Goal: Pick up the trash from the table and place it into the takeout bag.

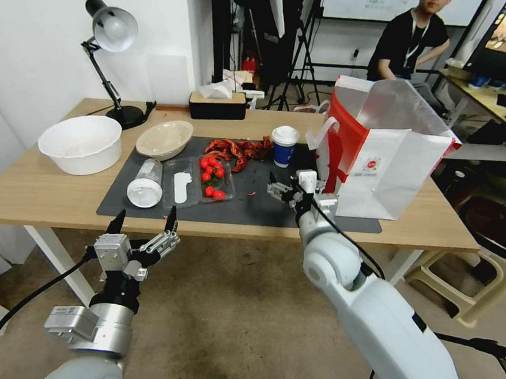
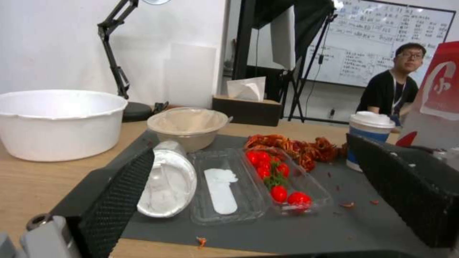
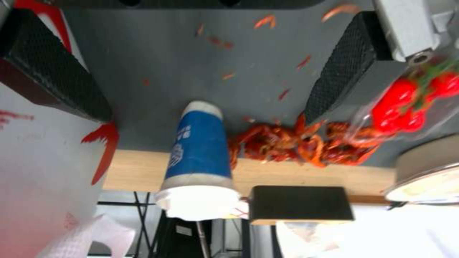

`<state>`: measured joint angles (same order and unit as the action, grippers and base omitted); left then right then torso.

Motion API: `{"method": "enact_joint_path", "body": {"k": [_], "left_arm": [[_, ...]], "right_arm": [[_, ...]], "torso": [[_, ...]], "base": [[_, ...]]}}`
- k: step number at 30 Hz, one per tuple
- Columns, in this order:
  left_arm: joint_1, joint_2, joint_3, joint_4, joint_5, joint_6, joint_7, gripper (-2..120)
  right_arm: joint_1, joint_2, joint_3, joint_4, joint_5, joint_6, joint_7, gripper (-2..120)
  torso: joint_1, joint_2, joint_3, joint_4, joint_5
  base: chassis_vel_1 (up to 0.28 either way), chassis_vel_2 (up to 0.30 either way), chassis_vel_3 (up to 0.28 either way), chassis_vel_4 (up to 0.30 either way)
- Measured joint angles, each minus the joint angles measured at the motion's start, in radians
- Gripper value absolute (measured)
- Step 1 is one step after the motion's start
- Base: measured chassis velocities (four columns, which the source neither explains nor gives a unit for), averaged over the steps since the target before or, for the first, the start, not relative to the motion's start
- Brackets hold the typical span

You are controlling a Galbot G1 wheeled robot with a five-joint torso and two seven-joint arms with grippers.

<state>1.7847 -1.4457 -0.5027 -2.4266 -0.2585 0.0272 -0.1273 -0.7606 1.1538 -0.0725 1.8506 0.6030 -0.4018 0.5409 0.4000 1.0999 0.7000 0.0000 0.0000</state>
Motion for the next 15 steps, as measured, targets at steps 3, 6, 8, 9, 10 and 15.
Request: {"method": "enact_joint_path", "body": {"k": [3, 6, 8, 9, 10, 15], "left_arm": [[-0.001, 0.001, 0.002, 0.0, 0.0, 0.004, 0.0, 100], [-0.002, 0.003, 0.002, 0.0, 0.0, 0.006, 0.0, 100], [-0.004, 0.008, 0.002, 0.0, -0.002, 0.009, 0.0, 100], [-0.004, 0.008, 0.002, 0.0, -0.002, 0.009, 0.0, 100], [-0.004, 0.009, 0.002, 0.0, -0.002, 0.009, 0.001, 100], [-0.005, 0.009, 0.006, 0.006, -0.003, 0.009, 0.001, 100]], "right_arm": [[0.032, 0.011, -0.002, -0.042, 0.007, 0.0, 0.009, 100], [0.043, 0.014, -0.004, -0.058, 0.007, 0.001, 0.009, 100], [0.079, 0.022, -0.014, -0.103, 0.009, 0.001, 0.012, 100], [0.079, 0.022, -0.014, -0.103, 0.009, 0.001, 0.012, 100], [0.094, 0.026, -0.023, -0.119, 0.018, -0.001, 0.019, 100], [0.133, 0.042, -0.047, -0.166, 0.032, -0.015, 0.038, 100]], "torso": [[0.0, 0.0, 0.0, 0.0001, -0.0001], [0.0, 0.0, 0.0, 0.0, -0.0001], [0.0, 0.0, 0.0, -0.0001, -0.0001], [0.0, 0.0, 0.0, -0.0001, -0.0001], [0.0, 0.0, 0.0, 0.0, 0.0], [0.0, 0.0, 0.0, 0.0001, -0.0001]], "base": [[0.0, 0.0, 0.0, 0.0], [0.0, 0.0, 0.0, 0.0], [0.0, 0.0, 0.0, 0.0], [0.0, 0.0, 0.0, 0.0], [0.0, 0.0, 0.0, 0.0], [0.0, 0.0, 0.0, 0.0]]}}
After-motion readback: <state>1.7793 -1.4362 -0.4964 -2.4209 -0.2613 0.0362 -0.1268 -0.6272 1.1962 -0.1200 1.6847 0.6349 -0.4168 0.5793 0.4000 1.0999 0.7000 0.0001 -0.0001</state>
